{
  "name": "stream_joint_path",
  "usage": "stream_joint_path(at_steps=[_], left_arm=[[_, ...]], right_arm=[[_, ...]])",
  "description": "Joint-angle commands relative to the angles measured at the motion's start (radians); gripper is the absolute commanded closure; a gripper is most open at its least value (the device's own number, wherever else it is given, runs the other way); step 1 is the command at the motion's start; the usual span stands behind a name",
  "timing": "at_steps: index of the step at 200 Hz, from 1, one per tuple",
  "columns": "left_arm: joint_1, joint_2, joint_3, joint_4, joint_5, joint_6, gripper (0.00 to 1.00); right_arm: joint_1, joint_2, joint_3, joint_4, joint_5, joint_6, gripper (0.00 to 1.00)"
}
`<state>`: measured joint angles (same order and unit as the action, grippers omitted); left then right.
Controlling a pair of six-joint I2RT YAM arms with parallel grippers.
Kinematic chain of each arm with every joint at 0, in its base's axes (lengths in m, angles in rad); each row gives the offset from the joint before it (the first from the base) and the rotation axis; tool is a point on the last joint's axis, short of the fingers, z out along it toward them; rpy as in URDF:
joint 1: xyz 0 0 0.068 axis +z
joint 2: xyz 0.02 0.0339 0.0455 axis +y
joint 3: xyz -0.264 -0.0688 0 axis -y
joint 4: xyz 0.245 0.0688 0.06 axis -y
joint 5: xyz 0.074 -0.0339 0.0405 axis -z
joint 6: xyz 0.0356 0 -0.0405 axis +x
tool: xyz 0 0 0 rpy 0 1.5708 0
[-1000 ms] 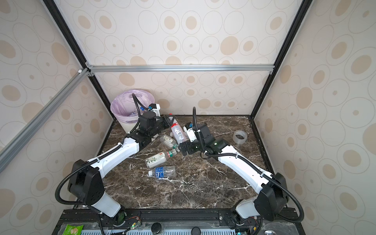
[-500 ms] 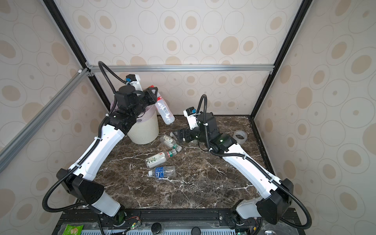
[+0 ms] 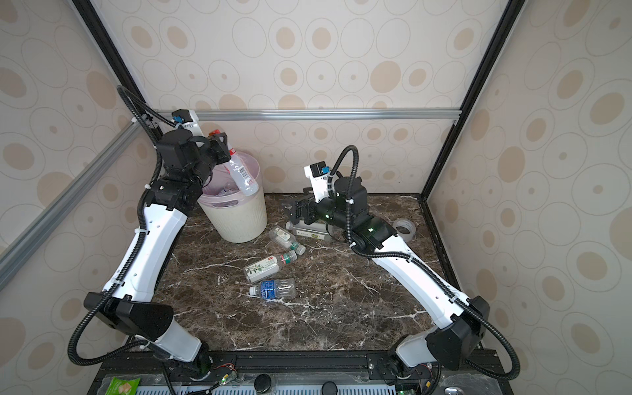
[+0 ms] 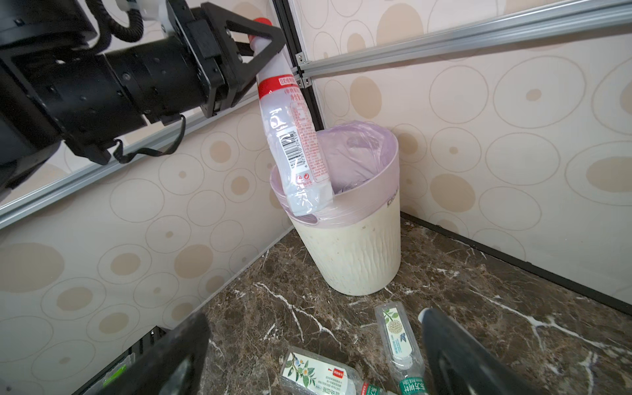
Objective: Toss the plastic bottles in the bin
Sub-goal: 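Carry the red-banded bottle over the bin with the left gripper while the right releases, then open the left gripper to drop the red-banded bottle into the bin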
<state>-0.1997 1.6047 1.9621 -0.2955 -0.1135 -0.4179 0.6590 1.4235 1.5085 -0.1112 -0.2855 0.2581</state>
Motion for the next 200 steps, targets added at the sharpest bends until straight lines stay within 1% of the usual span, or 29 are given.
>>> stream_joint_path(at_steps=[1,23,48,80,104,126,143,148,153,163,170,174,179,183,200], left_arm=[[0.038,-0.035,0.105,-0.005,-0.032,0.068,0.74],[0.055,-0.055,0.129,0.029,-0.076,0.095,0.74],[0.059,-0.1,0.113,0.131,-0.123,0.132,0.74],[0.061,-0.1,0.114,0.203,-0.159,0.163,0.76],[0.066,-0.071,0.096,0.233,-0.166,0.166,0.76],[0.081,-0.013,0.067,0.253,-0.164,0.161,0.77],[0.101,0.058,0.045,0.213,-0.13,0.096,0.76],[0.103,0.08,0.04,0.198,-0.09,0.083,0.71],[0.102,0.1,0.044,0.182,-0.054,0.077,0.63],[0.1,0.149,0.077,0.119,-0.012,0.053,0.37],[0.097,0.168,0.115,0.063,-0.014,0.036,0.22],[0.092,0.171,0.127,0.049,-0.012,0.034,0.13],[0.086,0.168,0.134,0.044,-0.003,0.04,0.03],[0.079,0.159,0.134,0.047,0.003,0.045,0.01],[0.048,0.117,0.142,0.06,0.017,0.055,0.01]], right_arm=[[0.016,0.019,0.036,0.024,-0.023,0.009,0.0],[0.019,0.024,0.016,0.02,-0.022,0.009,0.0],[0.02,0.034,0.01,0.002,-0.021,0.002,0.0],[0.021,0.045,0.002,0.0,-0.023,0.005,0.0],[0.021,0.058,0.001,-0.005,-0.029,0.006,0.0],[0.021,0.064,-0.009,-0.008,-0.03,0.008,0.0],[0.021,0.064,-0.019,-0.007,-0.029,0.009,0.0],[0.02,0.062,-0.022,-0.007,-0.029,0.008,0.0],[0.021,0.064,-0.024,-0.007,-0.029,0.007,0.0],[0.02,0.062,-0.024,-0.015,-0.029,0.002,0.0],[0.02,0.061,-0.024,-0.024,-0.026,-0.006,0.0],[0.021,0.059,-0.024,-0.031,-0.025,-0.011,0.0],[0.021,0.056,-0.024,-0.038,-0.023,-0.018,0.0],[0.021,0.053,-0.027,-0.044,-0.019,-0.024,0.0],[0.02,0.039,-0.044,-0.048,-0.003,-0.038,0.0]])
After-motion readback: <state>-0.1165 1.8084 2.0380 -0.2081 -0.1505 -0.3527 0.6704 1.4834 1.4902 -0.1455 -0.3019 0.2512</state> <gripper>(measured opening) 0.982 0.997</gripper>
